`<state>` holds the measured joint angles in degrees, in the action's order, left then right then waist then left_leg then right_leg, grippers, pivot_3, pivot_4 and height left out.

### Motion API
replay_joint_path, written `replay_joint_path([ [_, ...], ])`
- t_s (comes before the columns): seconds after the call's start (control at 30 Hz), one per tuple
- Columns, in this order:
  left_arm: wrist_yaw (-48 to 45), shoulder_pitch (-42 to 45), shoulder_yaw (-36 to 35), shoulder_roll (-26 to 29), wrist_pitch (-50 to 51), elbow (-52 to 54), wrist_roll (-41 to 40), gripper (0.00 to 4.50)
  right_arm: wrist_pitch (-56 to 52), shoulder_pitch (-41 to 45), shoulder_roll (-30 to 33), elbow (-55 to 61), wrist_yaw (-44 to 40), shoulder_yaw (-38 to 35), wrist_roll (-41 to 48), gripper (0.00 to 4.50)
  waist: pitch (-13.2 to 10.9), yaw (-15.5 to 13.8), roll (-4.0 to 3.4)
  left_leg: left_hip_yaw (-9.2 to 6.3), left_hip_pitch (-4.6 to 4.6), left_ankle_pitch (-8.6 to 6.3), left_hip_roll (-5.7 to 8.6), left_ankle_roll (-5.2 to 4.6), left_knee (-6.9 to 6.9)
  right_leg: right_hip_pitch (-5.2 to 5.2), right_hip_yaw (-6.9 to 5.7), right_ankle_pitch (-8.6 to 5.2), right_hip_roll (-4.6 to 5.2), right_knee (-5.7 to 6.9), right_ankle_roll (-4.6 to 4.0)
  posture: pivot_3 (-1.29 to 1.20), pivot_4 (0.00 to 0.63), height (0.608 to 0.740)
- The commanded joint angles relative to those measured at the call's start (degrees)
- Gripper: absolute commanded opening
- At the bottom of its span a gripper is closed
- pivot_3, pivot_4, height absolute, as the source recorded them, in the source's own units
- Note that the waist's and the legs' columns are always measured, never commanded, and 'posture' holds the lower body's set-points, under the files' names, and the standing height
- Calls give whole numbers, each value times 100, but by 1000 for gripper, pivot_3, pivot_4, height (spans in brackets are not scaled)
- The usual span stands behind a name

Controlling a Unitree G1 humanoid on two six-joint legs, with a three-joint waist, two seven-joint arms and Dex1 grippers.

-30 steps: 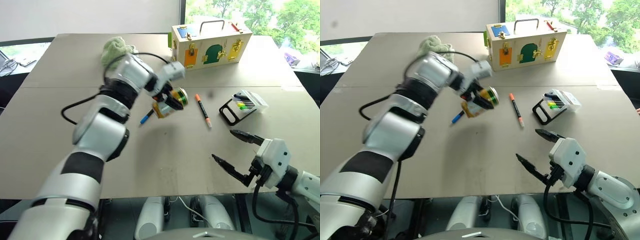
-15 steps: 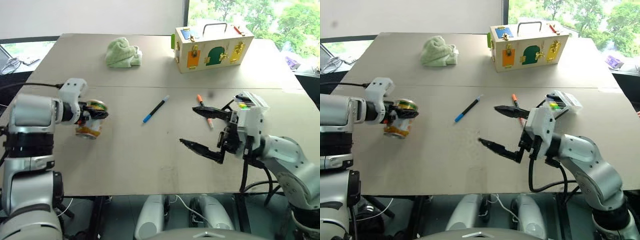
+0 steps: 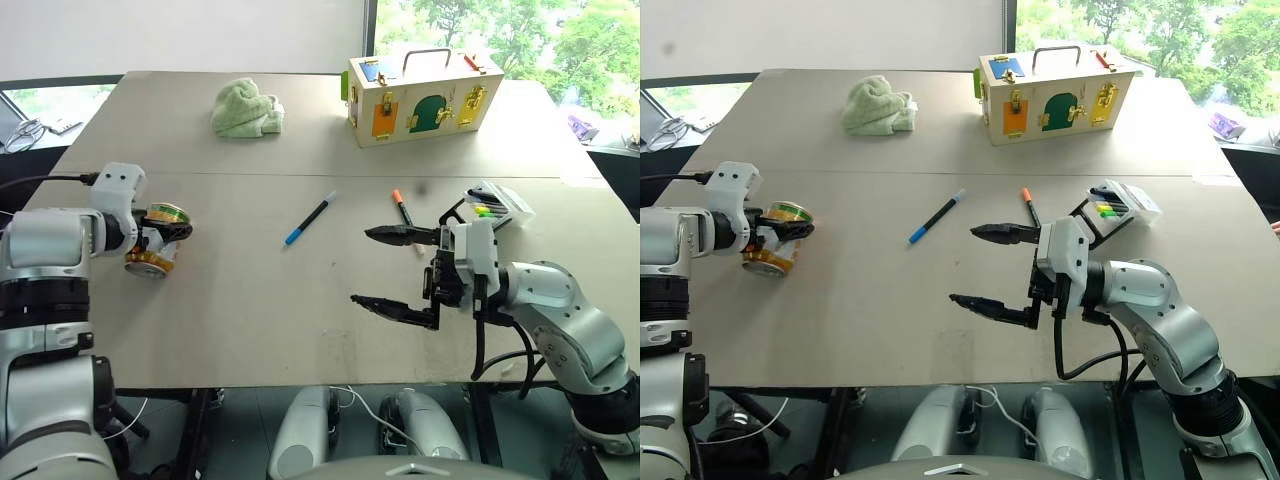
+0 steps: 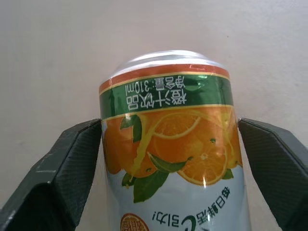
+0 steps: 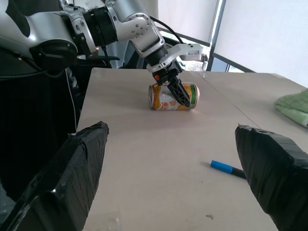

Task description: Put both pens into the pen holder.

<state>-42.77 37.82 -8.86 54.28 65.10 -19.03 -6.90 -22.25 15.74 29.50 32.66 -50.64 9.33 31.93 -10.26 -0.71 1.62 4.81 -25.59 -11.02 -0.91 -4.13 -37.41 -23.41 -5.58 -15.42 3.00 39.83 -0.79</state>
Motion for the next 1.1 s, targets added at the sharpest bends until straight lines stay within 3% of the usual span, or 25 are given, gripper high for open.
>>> replay_joint_path([
  [0.03, -121, -155, -86, 239, 236, 264, -196, 4472, 68, -61, 30, 262, 52, -104, 47, 4500, 0, 0, 0, 0, -1, 0, 0, 0, 0, -1, 0, 0, 0, -1, 0, 0, 150, 740],
  [0.23, -55, -384, -663, 474, 467, 1007, -574, 4472, 101, -147, 45, 265, 68, -119, 45, 4500, 0, 2, 1, -3, -10, 0, 0, -1, 1, -7, -2, 0, 0, -2, -1, 0, 150, 740],
  [0.37, 20, -585, -1507, 441, 428, 1708, -917, 4472, 153, -177, 55, 244, 63, -149, 32, 4500, 0, 2, 0, -2, -10, -1, 1, 0, 1, -7, -1, 0, 2, -4, -1, 0, 150, 740],
  [0.6, 21, -669, -1678, 409, 527, 2478, -1430, 4472, 99, -173, 43, 269, 151, -203, 99, 4500, -1, -14, 0, -6, -9, -1, 1, 1, 3, -7, -5, -1, 2, -3, -1, 0, 150, 740],
  [0.73, -367, -33, -1358, 110, 1416, 3159, -2506, 4472, 56, -186, 89, 287, 205, -239, 78, 4500, 1, -52, 5, -9, -13, -1, 2, 1, -1, -6, -11, 0, 3, -6, 0, 0, 150, 740],
  [0.8, -434, 15, -969, -36, 1373, 3474, -2728, 4472, 25, -185, 113, 293, 263, -252, 33, 4500, 1, -22, 3, -9, -12, -1, 7, 0, -2, 0, -11, 0, 5, -8, 2, 0, 150, 740],
  [0.93, 89, 476, 272, -807, 1020, 3308, -2422, 4472, -383, -275, 231, 424, 875, -348, -242, 4500, 6, -13, -6, -5, -1, 0, 11, -1, 2, 4, -6, 0, 4, 1, 1, 0, 150, 740],
  [1.1, 319, 979, 1122, -1537, 532, 2777, -2122, 4472, -1452, -320, 250, 572, 1961, -513, -518, 4500, 5, -7, -5, -2, -6, 1, 11, -2, -1, 2, -4, 1, -2, 3, 2, 0, 150, 740],
])
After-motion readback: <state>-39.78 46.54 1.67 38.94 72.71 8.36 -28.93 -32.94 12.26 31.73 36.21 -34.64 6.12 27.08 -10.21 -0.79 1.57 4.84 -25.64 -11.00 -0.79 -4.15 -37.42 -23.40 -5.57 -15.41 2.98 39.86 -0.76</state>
